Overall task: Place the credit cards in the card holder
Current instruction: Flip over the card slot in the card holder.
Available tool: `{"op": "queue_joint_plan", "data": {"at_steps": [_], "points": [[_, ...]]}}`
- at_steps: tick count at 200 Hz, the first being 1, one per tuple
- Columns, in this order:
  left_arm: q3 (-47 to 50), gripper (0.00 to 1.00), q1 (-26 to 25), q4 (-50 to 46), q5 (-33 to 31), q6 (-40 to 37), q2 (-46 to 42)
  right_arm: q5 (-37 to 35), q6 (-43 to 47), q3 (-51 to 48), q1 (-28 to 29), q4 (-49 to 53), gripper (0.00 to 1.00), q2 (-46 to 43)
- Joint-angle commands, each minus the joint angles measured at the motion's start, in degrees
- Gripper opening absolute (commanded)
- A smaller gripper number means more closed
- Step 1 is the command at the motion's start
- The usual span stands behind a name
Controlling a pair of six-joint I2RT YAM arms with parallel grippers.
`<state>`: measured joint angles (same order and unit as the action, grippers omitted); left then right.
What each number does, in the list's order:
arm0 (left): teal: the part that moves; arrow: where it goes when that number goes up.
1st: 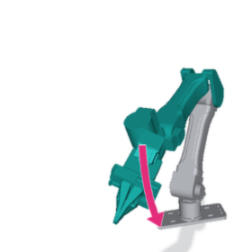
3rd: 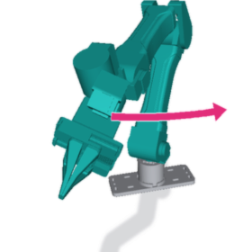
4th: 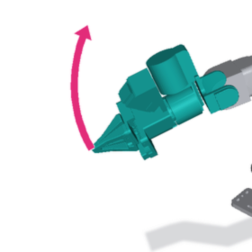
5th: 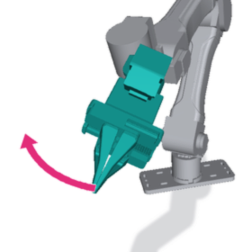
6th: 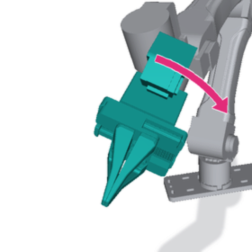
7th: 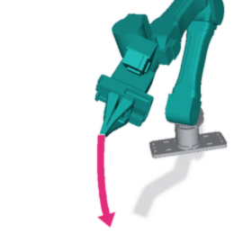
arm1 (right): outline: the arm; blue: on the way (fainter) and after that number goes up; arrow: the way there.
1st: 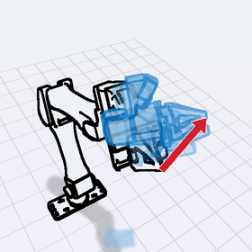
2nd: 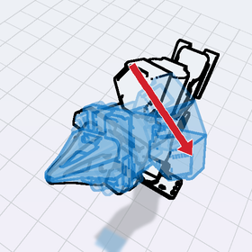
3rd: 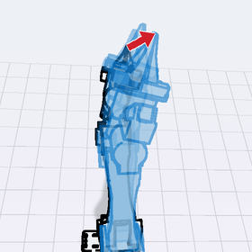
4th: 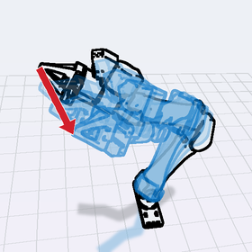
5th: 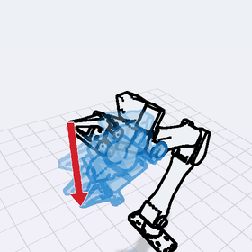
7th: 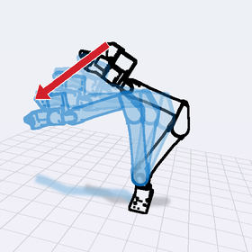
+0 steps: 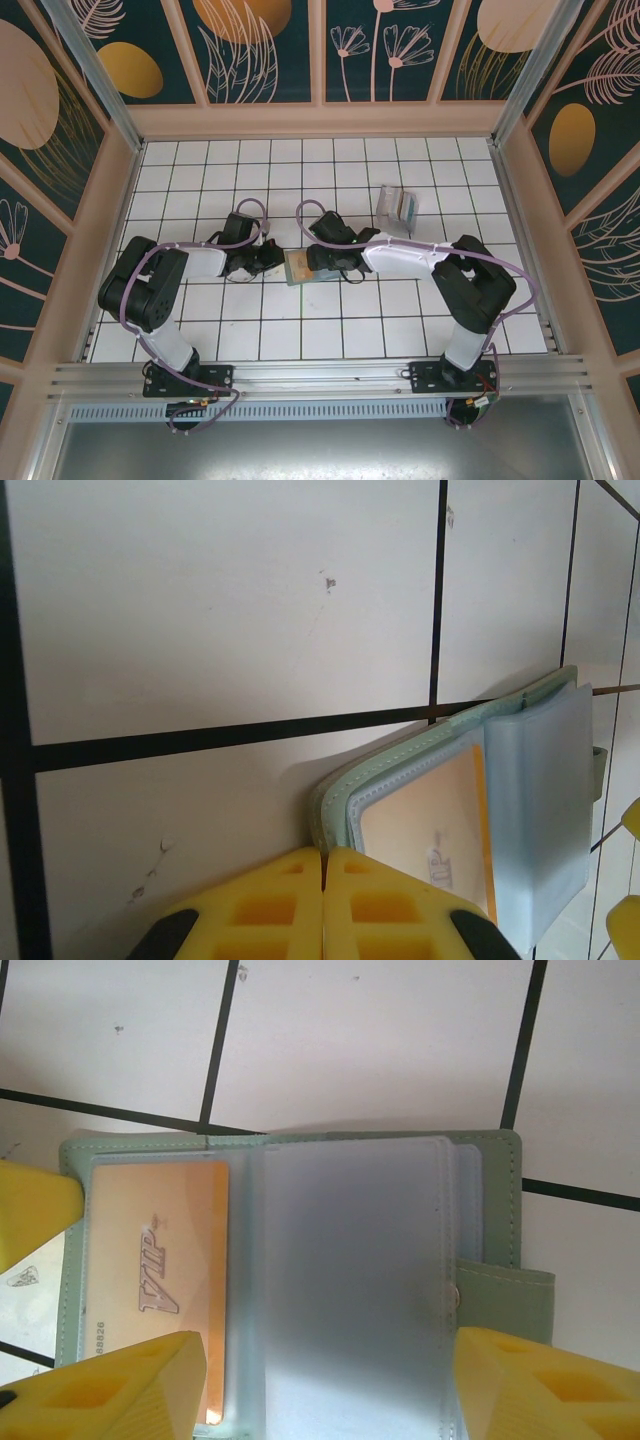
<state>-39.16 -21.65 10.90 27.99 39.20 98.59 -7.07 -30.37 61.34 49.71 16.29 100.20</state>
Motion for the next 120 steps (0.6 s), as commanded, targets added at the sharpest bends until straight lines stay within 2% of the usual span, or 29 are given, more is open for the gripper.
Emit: {"op": "queue_joint_plan", "data": {"at_steps": [1,120], "points": [[0.0,0.08,-0.9,-3.0,-1.7,-0.3,3.1,-1.1,-1.3,-0.8,0.0,1.5,0.67,0.0],[0.8,0.08,-0.9,-2.2,-1.6,0.1,3.2,2.8,-2.5,-2.1,-0.1,-1.5,0.66,2.7]]}}
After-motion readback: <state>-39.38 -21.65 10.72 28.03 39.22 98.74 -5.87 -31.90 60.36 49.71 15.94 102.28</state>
